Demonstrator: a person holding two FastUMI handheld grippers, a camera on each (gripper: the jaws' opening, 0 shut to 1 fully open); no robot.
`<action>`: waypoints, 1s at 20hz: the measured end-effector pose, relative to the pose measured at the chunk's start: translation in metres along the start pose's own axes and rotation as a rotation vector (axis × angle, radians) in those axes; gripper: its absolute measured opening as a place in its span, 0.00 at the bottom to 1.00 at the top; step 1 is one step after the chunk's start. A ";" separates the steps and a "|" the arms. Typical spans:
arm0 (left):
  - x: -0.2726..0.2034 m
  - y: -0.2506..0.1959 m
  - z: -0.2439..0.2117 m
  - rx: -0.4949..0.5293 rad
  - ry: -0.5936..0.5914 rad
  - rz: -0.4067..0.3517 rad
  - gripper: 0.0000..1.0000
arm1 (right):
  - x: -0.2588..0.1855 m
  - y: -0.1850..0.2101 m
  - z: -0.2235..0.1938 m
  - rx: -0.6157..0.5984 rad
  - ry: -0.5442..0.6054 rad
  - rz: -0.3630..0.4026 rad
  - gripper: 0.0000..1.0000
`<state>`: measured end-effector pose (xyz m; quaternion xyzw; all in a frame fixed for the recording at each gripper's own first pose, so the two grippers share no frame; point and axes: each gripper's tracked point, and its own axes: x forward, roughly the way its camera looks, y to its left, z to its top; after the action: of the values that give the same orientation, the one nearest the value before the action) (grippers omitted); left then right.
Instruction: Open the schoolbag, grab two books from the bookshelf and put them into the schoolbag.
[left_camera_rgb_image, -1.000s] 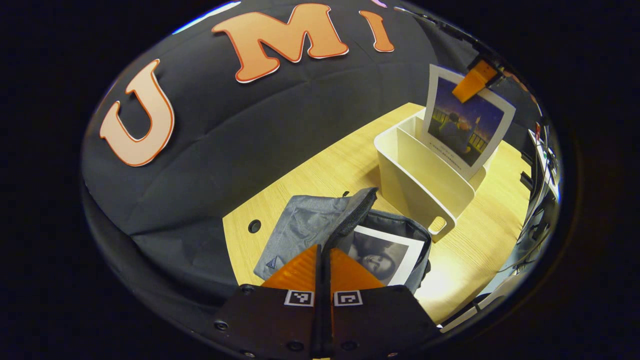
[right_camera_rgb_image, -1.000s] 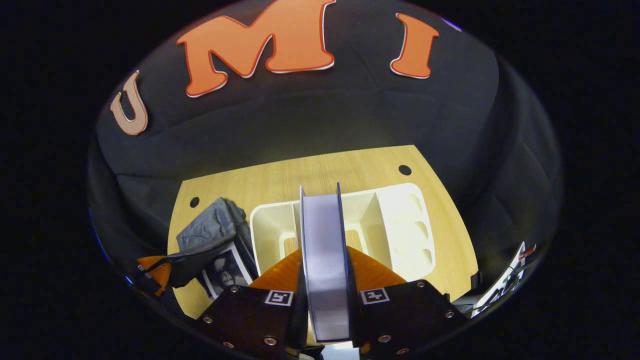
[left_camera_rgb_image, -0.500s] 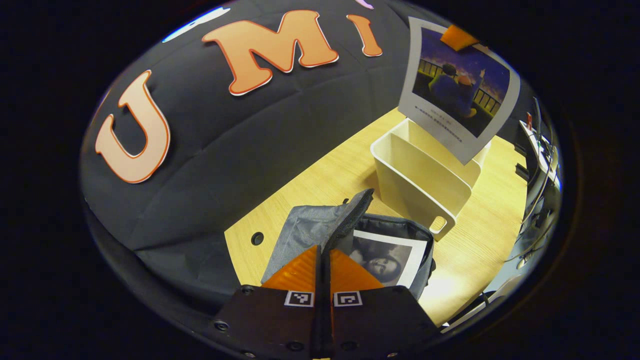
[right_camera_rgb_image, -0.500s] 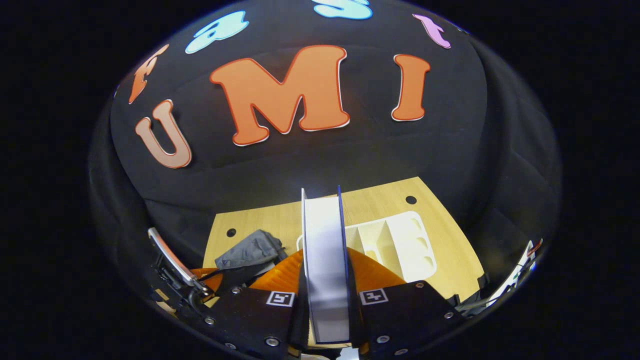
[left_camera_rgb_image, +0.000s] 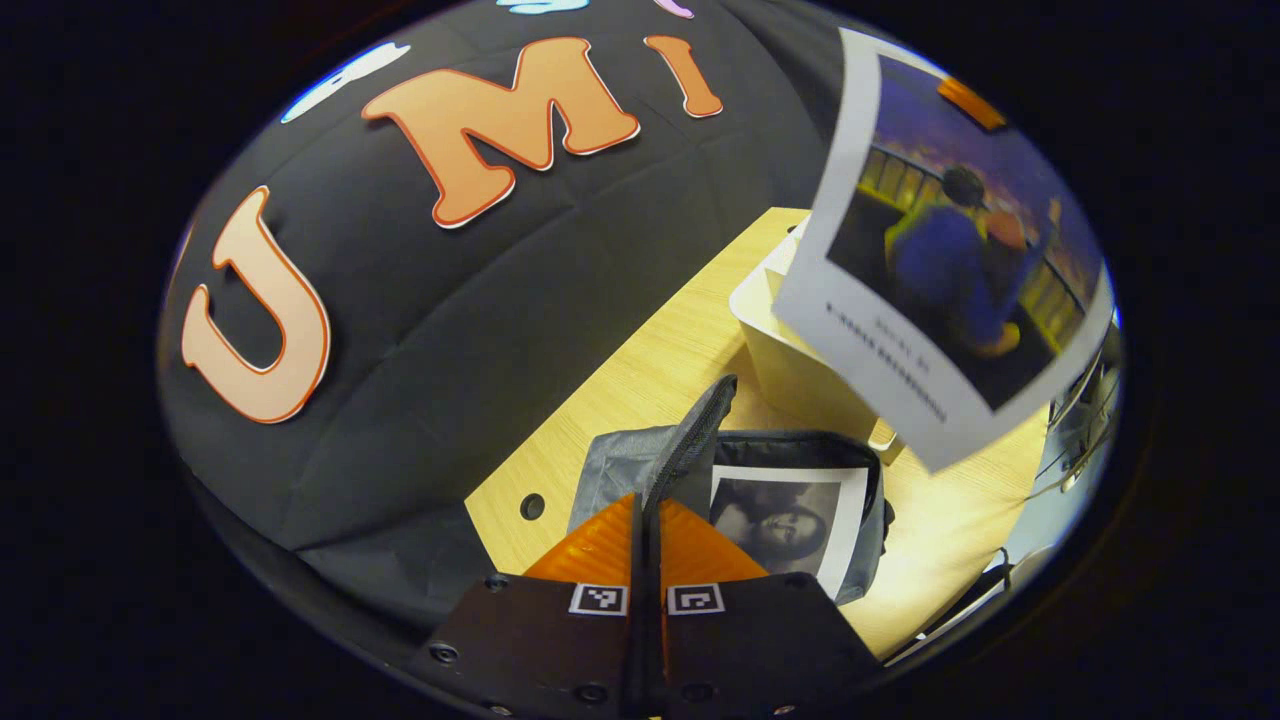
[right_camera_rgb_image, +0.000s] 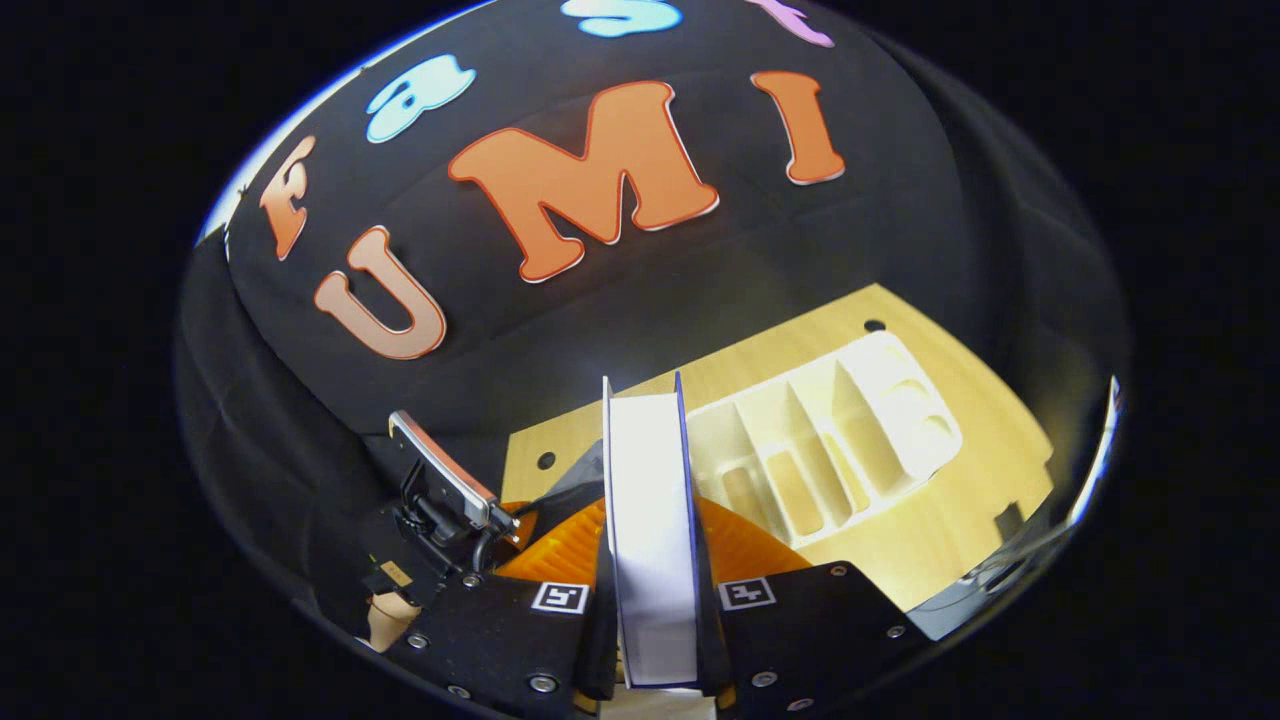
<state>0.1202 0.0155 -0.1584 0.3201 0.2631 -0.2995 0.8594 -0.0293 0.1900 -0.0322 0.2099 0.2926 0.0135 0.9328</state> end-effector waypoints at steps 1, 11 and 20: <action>-0.001 0.002 0.000 0.007 -0.001 0.001 0.01 | 0.006 -0.003 -0.013 0.055 0.008 0.014 0.33; -0.013 0.005 0.008 0.064 -0.005 -0.009 0.00 | 0.075 -0.025 -0.107 0.492 0.045 0.141 0.33; -0.015 0.008 0.020 0.102 0.000 -0.002 0.00 | 0.158 -0.009 -0.145 0.687 0.025 0.188 0.32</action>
<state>0.1207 0.0115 -0.1331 0.3634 0.2479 -0.3135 0.8416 0.0206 0.2613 -0.2288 0.5371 0.2709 0.0028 0.7988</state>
